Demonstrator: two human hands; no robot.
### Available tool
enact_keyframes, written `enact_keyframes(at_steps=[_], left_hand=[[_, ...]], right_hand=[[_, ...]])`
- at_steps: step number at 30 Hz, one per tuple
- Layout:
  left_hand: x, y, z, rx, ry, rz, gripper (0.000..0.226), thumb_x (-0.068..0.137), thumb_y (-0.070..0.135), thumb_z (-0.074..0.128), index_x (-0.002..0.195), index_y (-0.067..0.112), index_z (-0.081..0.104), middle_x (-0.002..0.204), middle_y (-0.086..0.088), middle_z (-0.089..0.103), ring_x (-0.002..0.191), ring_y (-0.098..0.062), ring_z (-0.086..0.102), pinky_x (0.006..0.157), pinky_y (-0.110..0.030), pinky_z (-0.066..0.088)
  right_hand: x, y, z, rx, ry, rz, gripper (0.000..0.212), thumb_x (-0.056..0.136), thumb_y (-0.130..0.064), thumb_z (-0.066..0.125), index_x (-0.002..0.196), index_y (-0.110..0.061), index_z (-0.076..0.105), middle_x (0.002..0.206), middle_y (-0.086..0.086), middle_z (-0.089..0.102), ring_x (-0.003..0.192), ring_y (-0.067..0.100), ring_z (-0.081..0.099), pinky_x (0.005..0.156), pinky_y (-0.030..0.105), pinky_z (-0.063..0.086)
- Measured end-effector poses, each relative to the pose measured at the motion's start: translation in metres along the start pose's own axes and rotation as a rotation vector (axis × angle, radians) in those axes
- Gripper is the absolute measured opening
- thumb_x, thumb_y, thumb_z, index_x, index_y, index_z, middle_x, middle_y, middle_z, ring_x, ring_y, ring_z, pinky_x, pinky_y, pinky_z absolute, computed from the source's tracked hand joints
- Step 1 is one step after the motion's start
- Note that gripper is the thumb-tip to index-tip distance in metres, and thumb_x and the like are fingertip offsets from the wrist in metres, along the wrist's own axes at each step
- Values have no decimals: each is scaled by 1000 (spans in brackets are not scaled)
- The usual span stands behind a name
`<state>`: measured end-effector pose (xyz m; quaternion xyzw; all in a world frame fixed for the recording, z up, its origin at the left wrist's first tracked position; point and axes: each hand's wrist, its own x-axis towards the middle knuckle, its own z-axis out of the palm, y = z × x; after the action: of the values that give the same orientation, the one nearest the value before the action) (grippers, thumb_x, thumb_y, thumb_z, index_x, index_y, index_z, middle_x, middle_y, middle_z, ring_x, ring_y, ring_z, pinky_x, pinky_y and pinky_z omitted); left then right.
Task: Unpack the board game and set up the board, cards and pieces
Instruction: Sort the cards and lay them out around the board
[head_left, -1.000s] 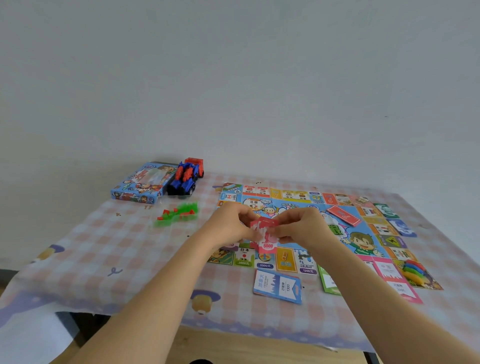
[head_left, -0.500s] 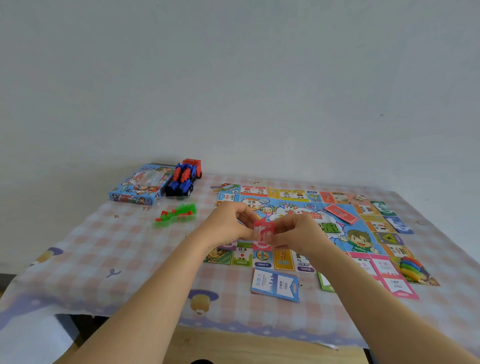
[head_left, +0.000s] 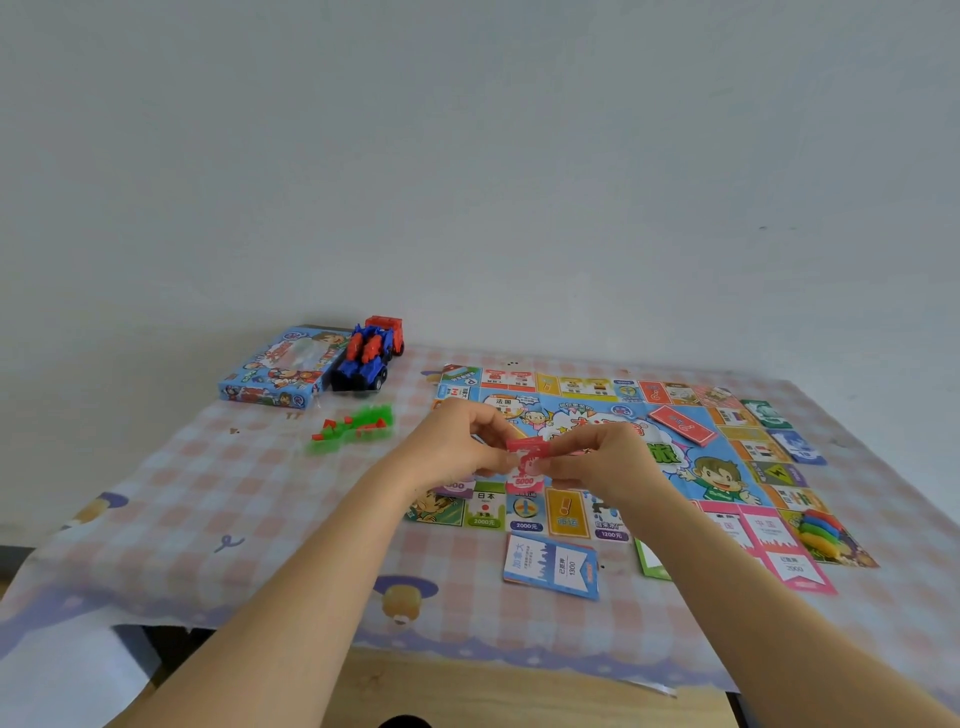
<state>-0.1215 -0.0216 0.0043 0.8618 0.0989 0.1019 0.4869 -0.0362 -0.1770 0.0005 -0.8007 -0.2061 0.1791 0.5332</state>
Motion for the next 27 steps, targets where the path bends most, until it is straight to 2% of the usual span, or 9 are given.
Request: enact_keyframes(at_steps=[4, 11, 19, 23, 27], left_hand=[[1, -2, 1, 6, 29, -1, 18, 73, 7, 79, 83, 20, 70, 86, -1, 70, 71, -8, 65, 65, -18, 55], [2, -1, 2, -46, 42, 6, 14, 78, 10, 75, 92, 14, 73, 86, -5, 73, 82, -20, 70, 73, -26, 58], [3, -2, 4, -74, 45, 6, 15, 86, 14, 66, 98, 8, 72, 82, -6, 73, 71, -11, 69, 68, -20, 57], [5, -2, 3, -88, 66, -8, 16, 86, 16, 67, 99, 9, 73, 83, -5, 74, 71, -10, 70, 69, -20, 57], [3, -5, 6, 65, 37, -2, 13, 85, 21, 69, 95, 15, 74, 80, 2, 73, 63, 3, 64, 57, -7, 47]], right_hand=[[-2, 1, 1, -10, -50, -1, 13, 71, -8, 80, 79, -16, 74, 78, 3, 74, 70, 16, 71, 69, 27, 60], [-2, 0, 0, 77, -52, 1, 10, 71, -7, 80, 78, -13, 75, 78, 6, 75, 76, 21, 73, 78, 33, 59], [-2, 1, 1, 106, -32, 13, 9, 76, -4, 76, 81, -10, 74, 82, 11, 75, 78, 25, 73, 81, 38, 58], [-1, -1, -1, 109, -25, -6, 8, 76, -5, 76, 80, -12, 74, 81, 10, 75, 78, 24, 73, 79, 34, 59], [-3, 1, 3, 72, -35, 22, 7, 77, -6, 75, 81, -12, 74, 80, 8, 74, 75, 21, 73, 74, 30, 60]])
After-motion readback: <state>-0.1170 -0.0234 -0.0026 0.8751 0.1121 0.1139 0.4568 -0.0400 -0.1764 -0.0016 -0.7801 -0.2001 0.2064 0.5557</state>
